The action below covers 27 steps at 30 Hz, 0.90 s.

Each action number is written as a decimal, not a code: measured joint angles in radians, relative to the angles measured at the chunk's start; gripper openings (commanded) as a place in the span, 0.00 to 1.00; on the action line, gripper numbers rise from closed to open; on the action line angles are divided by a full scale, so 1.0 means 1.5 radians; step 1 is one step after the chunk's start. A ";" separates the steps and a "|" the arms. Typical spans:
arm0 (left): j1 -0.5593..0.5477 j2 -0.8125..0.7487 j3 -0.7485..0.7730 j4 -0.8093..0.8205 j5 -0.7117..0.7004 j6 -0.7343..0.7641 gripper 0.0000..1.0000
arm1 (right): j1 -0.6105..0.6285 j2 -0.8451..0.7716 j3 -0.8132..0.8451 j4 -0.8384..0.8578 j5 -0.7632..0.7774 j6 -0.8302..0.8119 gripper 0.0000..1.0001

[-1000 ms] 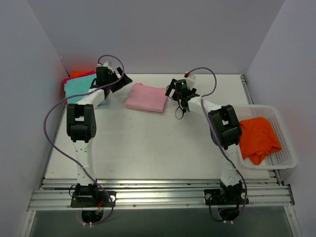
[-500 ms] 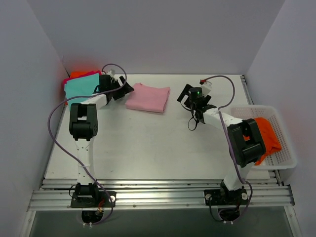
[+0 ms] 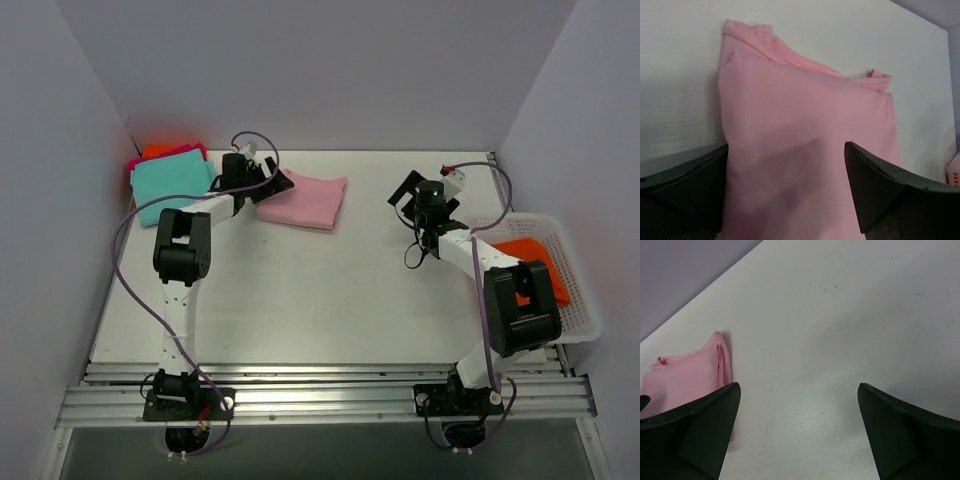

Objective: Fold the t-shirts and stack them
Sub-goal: Put the neatly folded tshirt into the corner of the board with the left arm

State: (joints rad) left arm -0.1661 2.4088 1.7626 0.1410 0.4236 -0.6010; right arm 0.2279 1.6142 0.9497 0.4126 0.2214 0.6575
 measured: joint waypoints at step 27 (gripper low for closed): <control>-0.062 0.050 0.146 -0.227 -0.048 0.061 0.02 | -0.100 -0.003 -0.082 0.089 -0.124 0.035 1.00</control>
State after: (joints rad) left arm -0.2588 2.4832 1.9812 -0.1997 0.3511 -0.5091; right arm 0.0772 1.6100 0.8261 0.5465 0.0353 0.7097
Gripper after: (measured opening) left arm 0.062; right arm 0.998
